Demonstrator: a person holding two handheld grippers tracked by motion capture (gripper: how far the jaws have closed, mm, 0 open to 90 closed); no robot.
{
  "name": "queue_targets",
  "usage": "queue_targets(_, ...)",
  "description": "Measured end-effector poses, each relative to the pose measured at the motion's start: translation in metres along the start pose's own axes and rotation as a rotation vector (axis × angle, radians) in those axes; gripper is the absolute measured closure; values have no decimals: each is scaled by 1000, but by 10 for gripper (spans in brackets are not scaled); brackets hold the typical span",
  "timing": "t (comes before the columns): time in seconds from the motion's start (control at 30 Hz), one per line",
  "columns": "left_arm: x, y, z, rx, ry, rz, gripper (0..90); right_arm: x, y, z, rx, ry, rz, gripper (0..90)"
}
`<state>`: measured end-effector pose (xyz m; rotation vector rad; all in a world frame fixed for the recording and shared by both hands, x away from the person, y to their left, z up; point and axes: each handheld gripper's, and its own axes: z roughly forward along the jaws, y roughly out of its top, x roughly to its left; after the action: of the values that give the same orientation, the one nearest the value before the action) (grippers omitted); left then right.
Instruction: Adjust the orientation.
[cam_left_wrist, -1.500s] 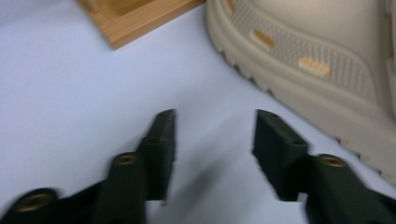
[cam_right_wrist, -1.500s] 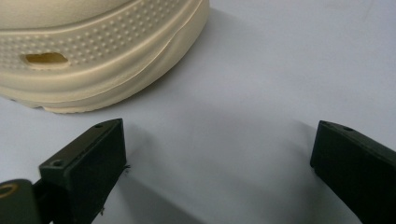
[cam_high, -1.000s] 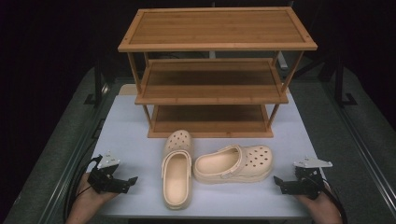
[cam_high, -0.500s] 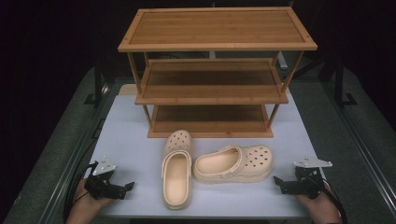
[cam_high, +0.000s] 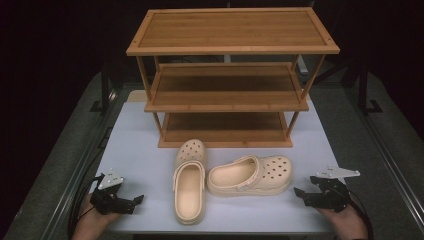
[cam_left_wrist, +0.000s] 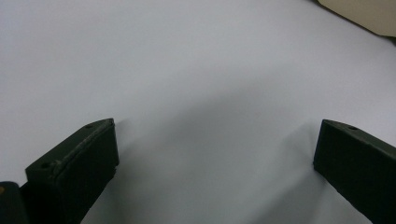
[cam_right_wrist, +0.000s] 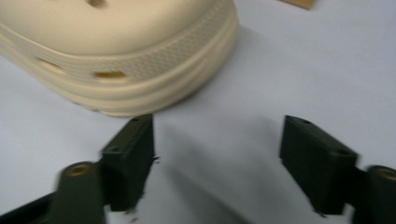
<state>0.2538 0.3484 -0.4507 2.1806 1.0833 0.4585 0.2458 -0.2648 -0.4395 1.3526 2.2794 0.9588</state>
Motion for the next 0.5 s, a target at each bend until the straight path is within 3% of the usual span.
queue_targets(0.07, 0, 0, 0, 0, 0, -2, 0, 1, 3, -5, -11, 27, 5, 376)
queue_targets(0.17, 0, 0, 0, 1, 0, -2, 0, 2, 7, -12, -42, 79, 4, 596)
queue_targets(0.33, 0, 0, 0, 2, -1, -1, 0, 9, 13, -14, -35, 132, -7, 875)
queue_targets(0.5, 0, 0, 0, 2, -1, -2, 0, 17, 16, -10, -4, 180, -19, 898)
